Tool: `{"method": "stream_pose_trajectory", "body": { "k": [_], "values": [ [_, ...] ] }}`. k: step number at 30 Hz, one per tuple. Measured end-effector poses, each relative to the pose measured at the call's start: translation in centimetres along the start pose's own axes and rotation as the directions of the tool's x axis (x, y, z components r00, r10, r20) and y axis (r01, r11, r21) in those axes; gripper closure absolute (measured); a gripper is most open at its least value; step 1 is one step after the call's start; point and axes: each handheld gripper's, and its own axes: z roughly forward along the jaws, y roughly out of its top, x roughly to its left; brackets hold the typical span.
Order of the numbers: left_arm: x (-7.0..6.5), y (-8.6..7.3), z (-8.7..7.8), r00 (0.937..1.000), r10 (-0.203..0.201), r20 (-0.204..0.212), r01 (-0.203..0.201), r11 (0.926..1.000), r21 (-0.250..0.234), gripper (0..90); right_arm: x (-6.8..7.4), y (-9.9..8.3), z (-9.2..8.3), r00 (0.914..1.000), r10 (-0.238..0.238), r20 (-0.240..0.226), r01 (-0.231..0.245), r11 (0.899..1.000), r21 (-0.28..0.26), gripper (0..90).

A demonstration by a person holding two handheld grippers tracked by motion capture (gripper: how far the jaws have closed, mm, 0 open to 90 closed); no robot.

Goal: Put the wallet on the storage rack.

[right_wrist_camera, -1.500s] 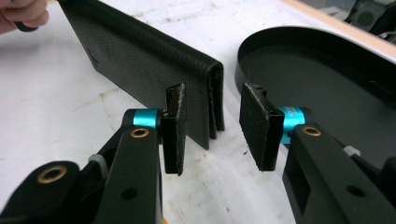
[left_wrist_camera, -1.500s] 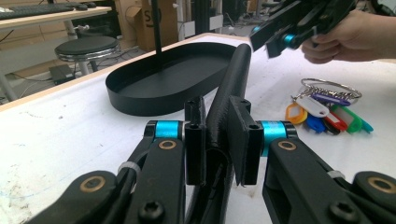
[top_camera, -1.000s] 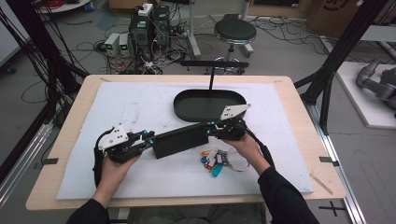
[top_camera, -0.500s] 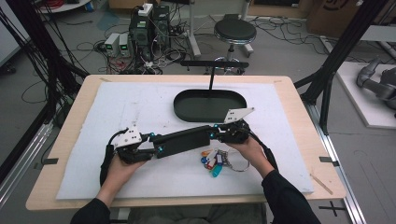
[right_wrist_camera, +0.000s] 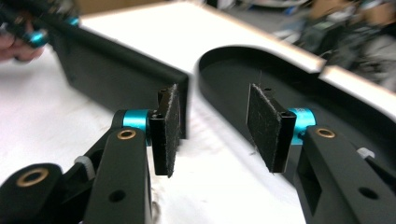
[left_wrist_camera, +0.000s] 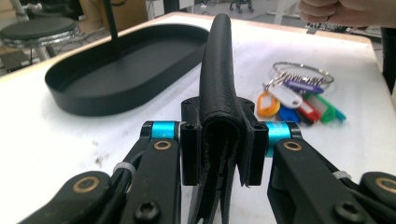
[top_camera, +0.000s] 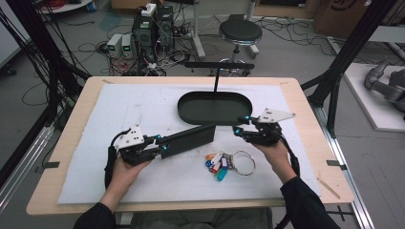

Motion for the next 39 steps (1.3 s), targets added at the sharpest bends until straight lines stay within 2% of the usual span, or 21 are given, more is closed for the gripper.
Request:
{"method": "stream_pose_trajectory", "body": {
  "k": [3, 6, 11, 13, 18, 23, 24, 27, 31, 39],
  "values": [
    [-0.2, 1.0, 0.2, 0.9999, 0.013, 0.001, -0.013, 0.9998, -0.015, 74.1, -1.0, -0.7, -2.1, 0.9959, 0.058, 0.070, -0.054, 0.997, -0.060, 48.8],
    [-0.2, 1.8, 0.5, 0.9998, 0.020, -0.004, -0.020, 0.9993, -0.031, 74.1, -2.3, -1.6, -4.1, 0.9819, 0.139, 0.128, -0.125, 0.985, -0.116, 45.8],
    [-0.2, 3.0, 0.8, 0.9993, 0.034, -0.019, -0.035, 0.9986, -0.041, 74.1, -4.0, -2.8, -6.5, 0.9499, 0.243, 0.197, -0.204, 0.959, -0.198, 44.9],
    [-0.2, 3.2, 0.9, 0.9991, 0.037, -0.023, -0.038, 0.9982, -0.047, 74.1, -4.4, -3.0, -7.1, 0.9394, 0.264, 0.219, -0.215, 0.951, -0.222, 44.2],
    [0.2, 4.5, 2.0, 0.9985, 0.042, -0.035, -0.045, 0.9965, -0.071, 74.1, -5.1, -3.5, -8.0, 0.9122, 0.302, 0.277, -0.237, 0.940, -0.244, 41.6],
    [0.7, 5.2, 3.1, 0.9983, 0.046, -0.035, -0.048, 0.9956, -0.081, 74.1, -5.8, -3.9, -8.6, 0.8913, 0.329, 0.312, -0.253, 0.932, -0.258, 40.8],
    [0.8, 5.4, 3.4, 0.9982, 0.047, -0.036, -0.050, 0.9955, -0.080, 74.1, -5.8, -3.9, -8.6, 0.8913, 0.329, 0.312, -0.253, 0.932, -0.258, 40.8],
    [1.2, 6.0, 4.3, 0.9979, 0.054, -0.035, -0.057, 0.9955, -0.076, 74.1, -6.2, -4.3, -9.0, 0.8790, 0.353, 0.320, -0.272, 0.923, -0.271, 40.5],
    [1.4, 6.4, 5.1, 0.9973, 0.062, -0.041, -0.064, 0.9953, -0.072, 74.1, -6.5, -4.4, -9.1, 0.8723, 0.364, 0.327, -0.280, 0.919, -0.277, 40.3],
    [2.0, 6.9, 6.7, 0.9969, 0.068, -0.041, -0.070, 0.9962, -0.052, 74.1, -6.5, -4.4, -9.0, 0.8684, 0.368, 0.333, -0.284, 0.919, -0.275, 40.2]
  ]
}}
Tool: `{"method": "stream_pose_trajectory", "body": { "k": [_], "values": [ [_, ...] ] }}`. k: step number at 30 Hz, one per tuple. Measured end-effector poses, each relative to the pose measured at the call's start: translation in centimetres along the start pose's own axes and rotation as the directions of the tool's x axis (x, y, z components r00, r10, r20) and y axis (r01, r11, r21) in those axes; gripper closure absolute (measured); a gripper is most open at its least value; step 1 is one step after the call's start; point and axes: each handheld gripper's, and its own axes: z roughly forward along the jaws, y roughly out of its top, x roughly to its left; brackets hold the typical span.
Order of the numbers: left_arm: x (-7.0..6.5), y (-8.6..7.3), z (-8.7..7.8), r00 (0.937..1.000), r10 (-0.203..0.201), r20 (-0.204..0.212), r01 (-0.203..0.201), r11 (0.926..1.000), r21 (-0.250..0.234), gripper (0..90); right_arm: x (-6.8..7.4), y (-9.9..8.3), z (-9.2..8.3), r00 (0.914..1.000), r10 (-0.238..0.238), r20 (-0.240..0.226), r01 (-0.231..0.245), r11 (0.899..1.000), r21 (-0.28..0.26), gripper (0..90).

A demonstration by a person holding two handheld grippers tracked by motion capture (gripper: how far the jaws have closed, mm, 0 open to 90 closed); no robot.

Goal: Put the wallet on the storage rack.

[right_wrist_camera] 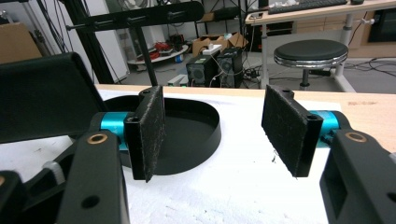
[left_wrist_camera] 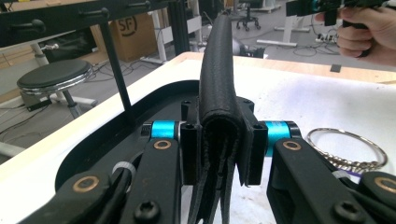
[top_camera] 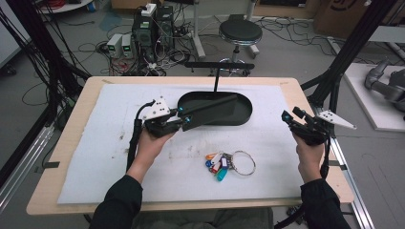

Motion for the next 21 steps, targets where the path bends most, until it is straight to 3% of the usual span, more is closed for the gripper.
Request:
{"method": "stream_pose_trajectory", "body": {
  "k": [15, 21],
  "values": [
    [2.2, 0.1, 3.9, 0.9998, -0.006, -0.021, 0.006, 1.0000, -0.006, 74.1, 0.0, -0.1, 0.2, 1.0000, 0.001, 0.003, -0.001, 1.000, -0.004, 40.2],
    [3.0, 0.2, 5.9, 0.9995, 0.011, -0.028, -0.010, 0.9997, 0.023, 74.0, -0.2, -0.2, 0.4, 1.0000, 0.006, -0.001, -0.006, 1.000, 0.006, 40.0]
  ]
}}
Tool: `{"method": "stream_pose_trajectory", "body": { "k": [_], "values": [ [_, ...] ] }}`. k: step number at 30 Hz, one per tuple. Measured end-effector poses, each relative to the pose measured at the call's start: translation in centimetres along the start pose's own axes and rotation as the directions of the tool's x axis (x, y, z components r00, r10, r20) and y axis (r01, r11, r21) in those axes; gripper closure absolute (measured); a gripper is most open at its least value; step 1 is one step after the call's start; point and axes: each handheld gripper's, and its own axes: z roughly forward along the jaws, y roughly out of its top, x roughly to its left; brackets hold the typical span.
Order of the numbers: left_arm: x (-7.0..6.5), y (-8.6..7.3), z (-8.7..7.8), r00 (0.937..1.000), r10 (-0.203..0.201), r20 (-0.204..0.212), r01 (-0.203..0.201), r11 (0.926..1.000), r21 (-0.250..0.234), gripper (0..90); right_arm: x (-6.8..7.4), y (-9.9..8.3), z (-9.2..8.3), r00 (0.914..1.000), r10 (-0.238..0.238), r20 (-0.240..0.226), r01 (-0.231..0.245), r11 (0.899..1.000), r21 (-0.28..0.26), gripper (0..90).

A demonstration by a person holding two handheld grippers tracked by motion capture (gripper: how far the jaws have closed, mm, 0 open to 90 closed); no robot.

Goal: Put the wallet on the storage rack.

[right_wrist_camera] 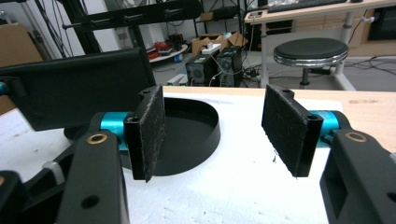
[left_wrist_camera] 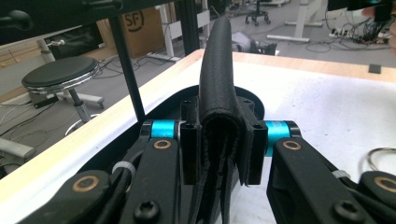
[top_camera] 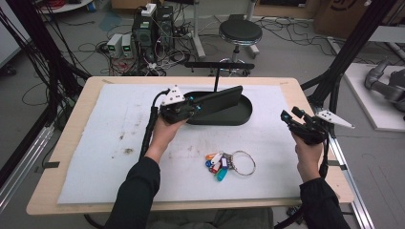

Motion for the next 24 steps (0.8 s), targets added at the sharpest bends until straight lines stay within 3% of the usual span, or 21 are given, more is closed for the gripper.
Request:
{"method": "stream_pose_trajectory", "body": {
  "k": [12, 17, 21, 24],
  "values": [
    [1.2, -0.8, 1.7, 0.9996, -0.009, -0.026, 0.010, 0.9999, 0.013, 74.0, -0.1, -0.2, -0.2, 1.0000, -0.005, -0.001, 0.005, 1.000, -0.004, 40.0],
    [2.1, -1.4, 2.8, 0.9988, -0.043, -0.023, 0.043, 0.9988, 0.021, 74.0, -0.1, -0.3, -0.1, 1.0000, -0.001, 0.001, 0.001, 1.000, 0.007, 40.0],
    [2.3, -1.9, 4.0, 0.9988, -0.038, -0.030, 0.038, 0.9992, 0.015, 74.0, -0.1, -0.3, -0.1, 1.0000, -0.005, 0.000, 0.005, 1.000, 0.009, 40.0],
    [2.4, -2.6, 4.7, 0.9980, -0.059, -0.023, 0.060, 0.9981, 0.014, 73.9, -0.2, -0.3, -0.1, 1.0000, 0.000, -0.007, 0.001, 1.000, 0.013, 39.9]
  ]
}}
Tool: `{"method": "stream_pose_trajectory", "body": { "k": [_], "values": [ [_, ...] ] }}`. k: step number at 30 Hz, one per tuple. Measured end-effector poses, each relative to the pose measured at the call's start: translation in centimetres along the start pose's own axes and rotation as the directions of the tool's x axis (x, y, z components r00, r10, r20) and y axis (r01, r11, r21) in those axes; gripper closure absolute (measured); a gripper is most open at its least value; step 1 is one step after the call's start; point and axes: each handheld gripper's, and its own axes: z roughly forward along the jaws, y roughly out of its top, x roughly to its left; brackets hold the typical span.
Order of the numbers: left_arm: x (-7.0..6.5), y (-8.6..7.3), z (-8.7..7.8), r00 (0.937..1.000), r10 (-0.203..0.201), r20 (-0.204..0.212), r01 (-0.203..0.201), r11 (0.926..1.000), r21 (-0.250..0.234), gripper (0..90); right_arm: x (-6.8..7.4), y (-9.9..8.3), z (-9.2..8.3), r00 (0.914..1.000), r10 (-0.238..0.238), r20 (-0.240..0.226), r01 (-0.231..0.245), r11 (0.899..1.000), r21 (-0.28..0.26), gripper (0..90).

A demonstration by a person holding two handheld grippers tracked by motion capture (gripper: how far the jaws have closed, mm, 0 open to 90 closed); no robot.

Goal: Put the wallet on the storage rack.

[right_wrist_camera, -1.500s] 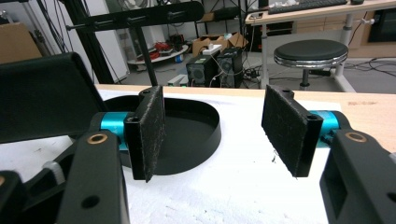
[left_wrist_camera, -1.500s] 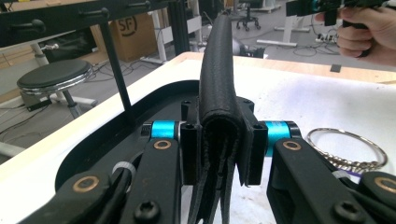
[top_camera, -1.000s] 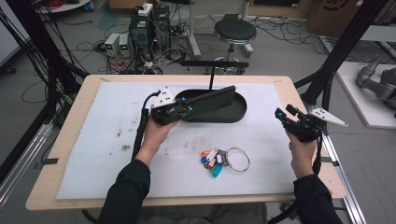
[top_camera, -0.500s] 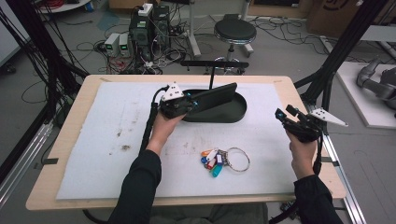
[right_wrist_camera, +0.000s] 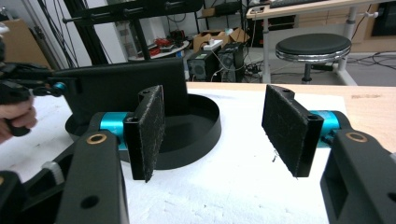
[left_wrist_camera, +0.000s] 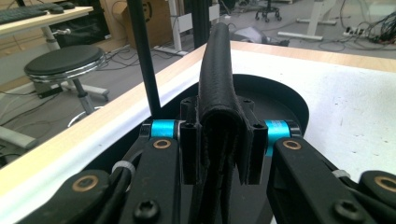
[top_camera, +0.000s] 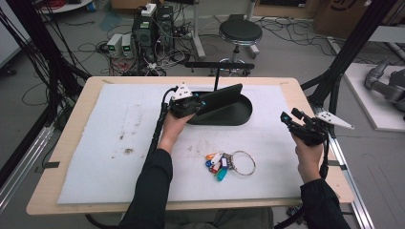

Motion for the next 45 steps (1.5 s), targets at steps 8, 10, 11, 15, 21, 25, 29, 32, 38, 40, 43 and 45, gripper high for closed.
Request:
{"method": "stream_pose_trajectory", "body": {
  "k": [8, 10, 11, 15, 21, 25, 29, 32, 38, 40, 43, 45],
  "values": [
    [0.3, -0.8, 0.4, 0.9994, -0.033, 0.007, 0.033, 0.9994, 0.013, 73.6, -0.1, 0.0, 0.0, 1.0000, 0.006, -0.006, -0.006, 1.000, 0.003, 39.5],
    [0.3, -0.9, 0.4, 0.9992, -0.039, 0.008, 0.039, 0.9992, 0.011, 73.5, 0.0, 0.0, 0.1, 1.0000, 0.001, -0.007, -0.001, 1.000, 0.004, 39.4],
    [0.4, -1.0, 0.4, 0.9990, -0.044, 0.010, 0.044, 0.9990, 0.009, 73.4, 0.0, 0.0, 0.1, 1.0000, -0.001, -0.006, 0.001, 1.000, 0.004, 39.4],
    [0.5, -1.2, 0.3, 0.9987, -0.051, 0.008, 0.051, 0.9984, 0.025, 72.6, 0.2, 0.0, 0.1, 0.9999, -0.007, -0.009, 0.007, 1.000, 0.007, 39.4],
    [0.6, -1.5, 0.3, 0.9979, -0.064, -0.013, 0.065, 0.9960, 0.062, 69.1, 0.1, -0.1, 0.2, 1.0000, -0.004, -0.008, 0.004, 1.000, 0.017, 39.4],
    [0.5, -1.4, 0.4, 0.9970, -0.070, -0.033, 0.071, 0.9956, 0.060, 59.7, 0.0, -0.2, 0.3, 1.0000, -0.003, -0.009, 0.004, 1.000, 0.020, 39.3],
    [-0.2, -0.7, 0.3, 0.9944, -0.039, -0.099, 0.050, 0.9923, 0.114, 43.1, -0.1, -0.2, 0.3, 0.9999, 0.002, -0.011, -0.001, 1.000, 0.021, 38.7],
    [-0.3, -0.5, 0.1, 0.9933, -0.038, -0.109, 0.053, 0.9887, 0.141, 39.5, 0.0, -0.2, 0.3, 0.9999, 0.001, -0.010, 0.000, 1.000, 0.023, 38.7],
    [-0.2, 0.1, -0.7, 0.9916, -0.080, -0.101, 0.093, 0.9873, 0.129, 36.4, 0.1, -0.2, 0.3, 0.9999, -0.007, -0.009, 0.008, 1.000, 0.021, 38.7],
    [-0.2, 0.4, -1.0, 0.9918, -0.078, -0.101, 0.091, 0.9882, 0.123, 36.4, 0.0, -0.2, 0.3, 1.0000, -0.004, -0.009, 0.004, 1.000, 0.025, 38.7],
    [-0.3, 0.8, -1.6, 0.9919, -0.082, -0.097, 0.093, 0.9891, 0.114, 36.3, 0.0, -0.2, 0.3, 1.0000, -0.001, -0.009, 0.001, 1.000, 0.025, 38.7],
    [-0.4, 1.0, -1.9, 0.9924, -0.081, -0.093, 0.091, 0.9896, 0.111, 36.3, -0.1, -0.2, 0.3, 1.0000, 0.000, -0.005, 0.001, 1.000, 0.023, 38.7]
  ]
}}
